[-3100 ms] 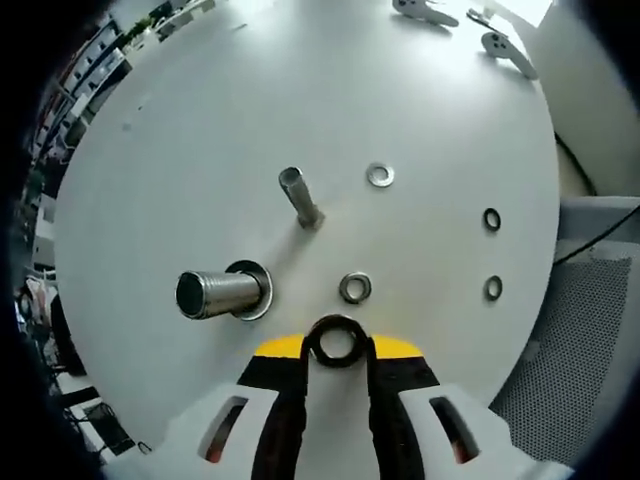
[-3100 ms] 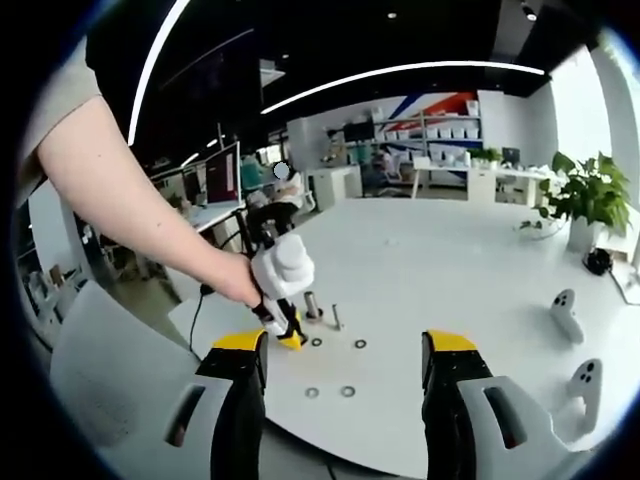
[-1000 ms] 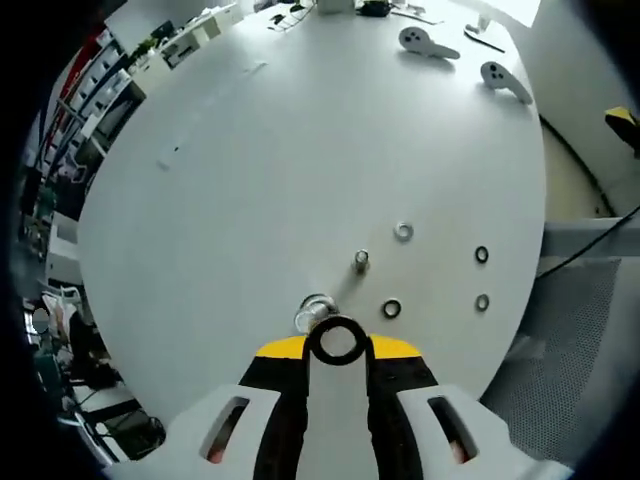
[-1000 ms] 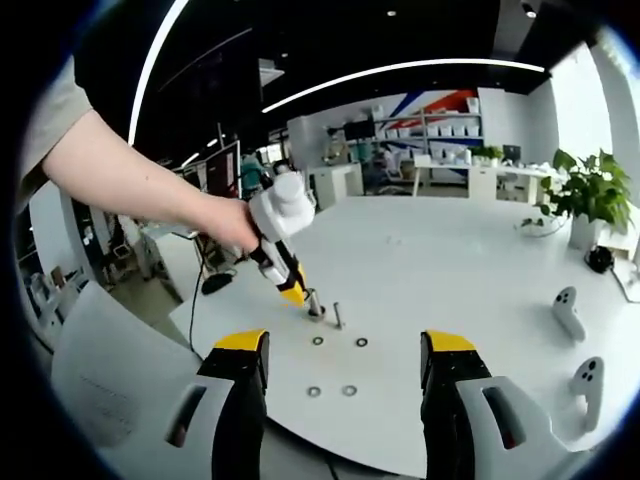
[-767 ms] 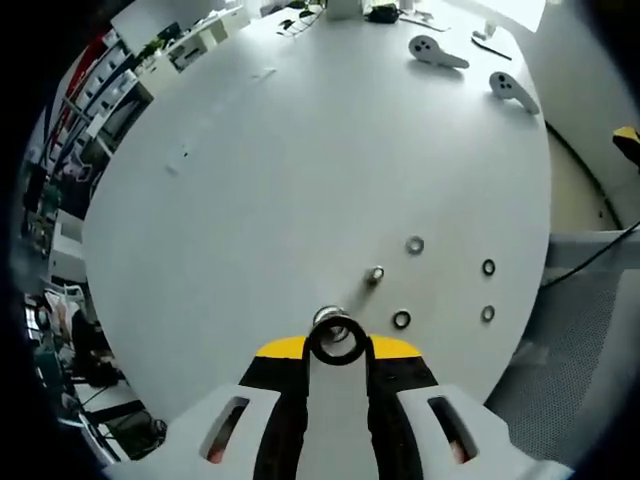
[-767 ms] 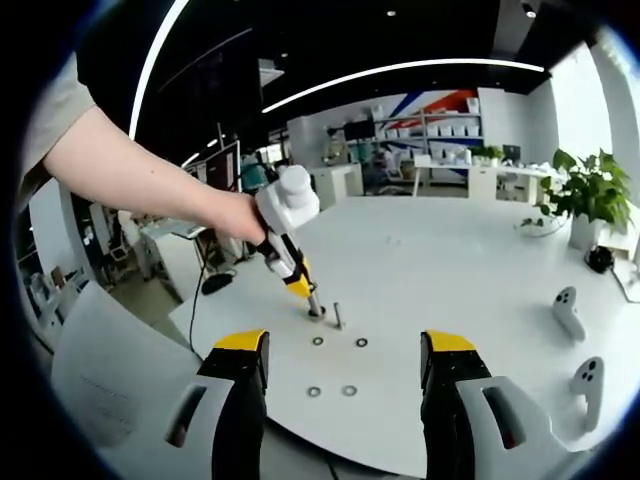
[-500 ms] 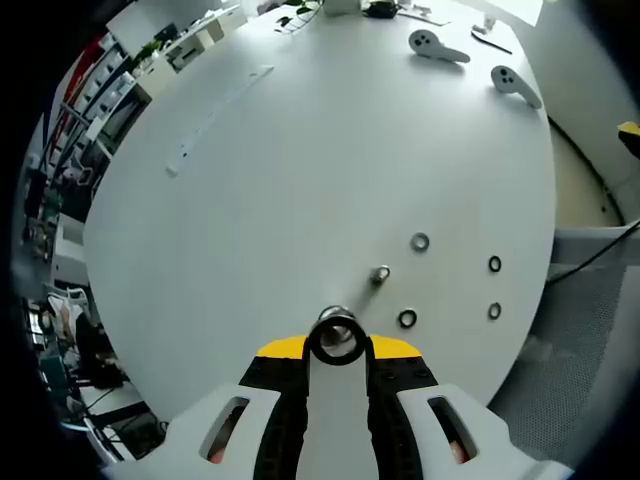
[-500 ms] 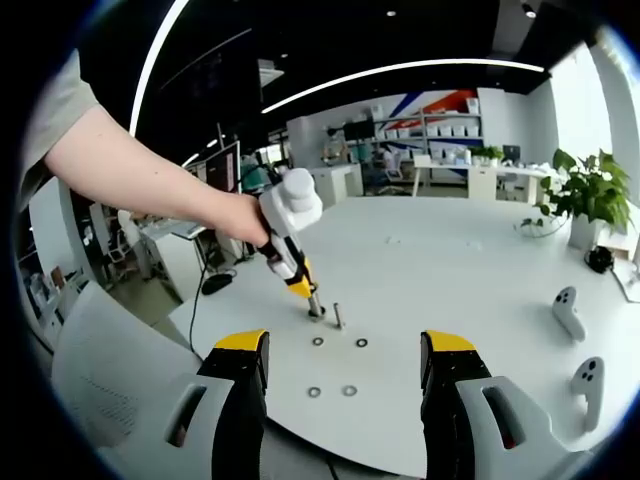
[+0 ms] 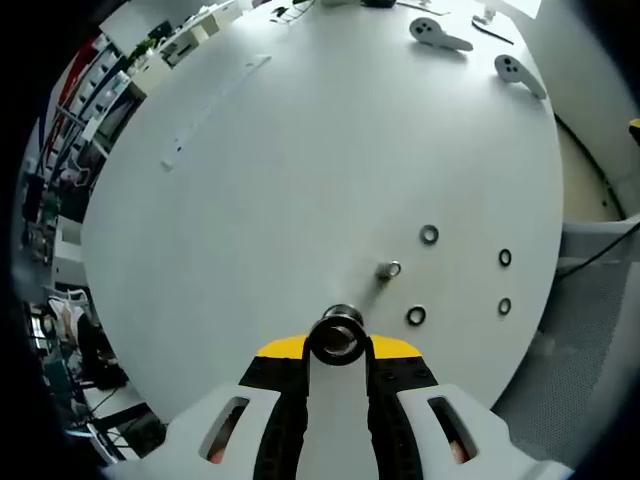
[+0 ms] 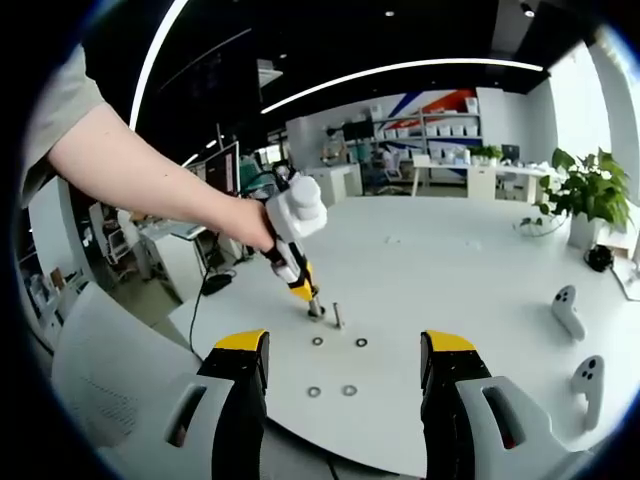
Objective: Place the washer onto the threaded stud by aligning its center hole with the stud, sliding it down to the base, and recovering from edge contact or off-axis alignment until the washer reaches the visible bottom stop.
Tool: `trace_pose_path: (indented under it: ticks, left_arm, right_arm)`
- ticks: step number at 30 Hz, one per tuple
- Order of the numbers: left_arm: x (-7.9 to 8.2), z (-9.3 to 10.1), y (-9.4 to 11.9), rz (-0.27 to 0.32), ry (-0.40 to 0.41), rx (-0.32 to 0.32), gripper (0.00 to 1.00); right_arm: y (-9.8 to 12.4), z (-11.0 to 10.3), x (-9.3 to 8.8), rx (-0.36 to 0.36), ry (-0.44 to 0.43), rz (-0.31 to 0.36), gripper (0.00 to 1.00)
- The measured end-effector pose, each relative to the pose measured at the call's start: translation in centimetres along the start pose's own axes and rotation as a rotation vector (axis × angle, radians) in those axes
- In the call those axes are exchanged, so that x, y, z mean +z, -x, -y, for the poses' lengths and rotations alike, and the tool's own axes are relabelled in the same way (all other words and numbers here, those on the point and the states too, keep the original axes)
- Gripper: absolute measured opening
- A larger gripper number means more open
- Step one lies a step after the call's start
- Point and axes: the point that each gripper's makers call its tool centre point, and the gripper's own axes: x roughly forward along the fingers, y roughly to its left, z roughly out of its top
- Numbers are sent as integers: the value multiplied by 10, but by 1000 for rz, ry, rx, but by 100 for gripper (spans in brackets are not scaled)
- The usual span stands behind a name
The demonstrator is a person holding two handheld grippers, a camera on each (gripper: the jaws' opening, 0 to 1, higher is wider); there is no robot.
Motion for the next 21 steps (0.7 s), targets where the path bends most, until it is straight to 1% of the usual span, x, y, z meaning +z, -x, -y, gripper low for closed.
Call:
trace_pose_path:
  ticks: [2,5,9,10,13,14,15,16,18,21]
  left_arm:
    - [0,0,-2,-6,0,0,19]
    - [-2,1,-7,-24,-35,10,19]
    - [-3,1,-15,-37,-23,8,19]
    - [-6,2,-17,-49,-14,4,19]
    - [-8,5,-20,-51,-31,6,19]
    - [-11,5,-22,-68,-29,5,19]
    - [-11,4,-24,-63,-28,6,19]
    - [-13,5,-25,-74,-22,5,19]
    - [-13,5,-31,-69,-29,5,19]
    - [-15,6,-34,-81,-33,3,19]
  right_arm:
    - [0,0,0,-1,-2,2,63]
    - [0,0,0,0,1,1,63]
    - [0,1,0,-5,-3,1,63]
    - [0,1,0,-5,-3,1,63]
    - [1,2,0,-9,-2,1,63]
    - [1,2,0,-10,-6,2,63]
    - [1,2,0,-10,-7,2,63]
    - [1,2,0,-10,-7,0,63]
    - [1,2,0,-8,-2,1,63]
    - [0,2,-1,-8,-3,-4,63]
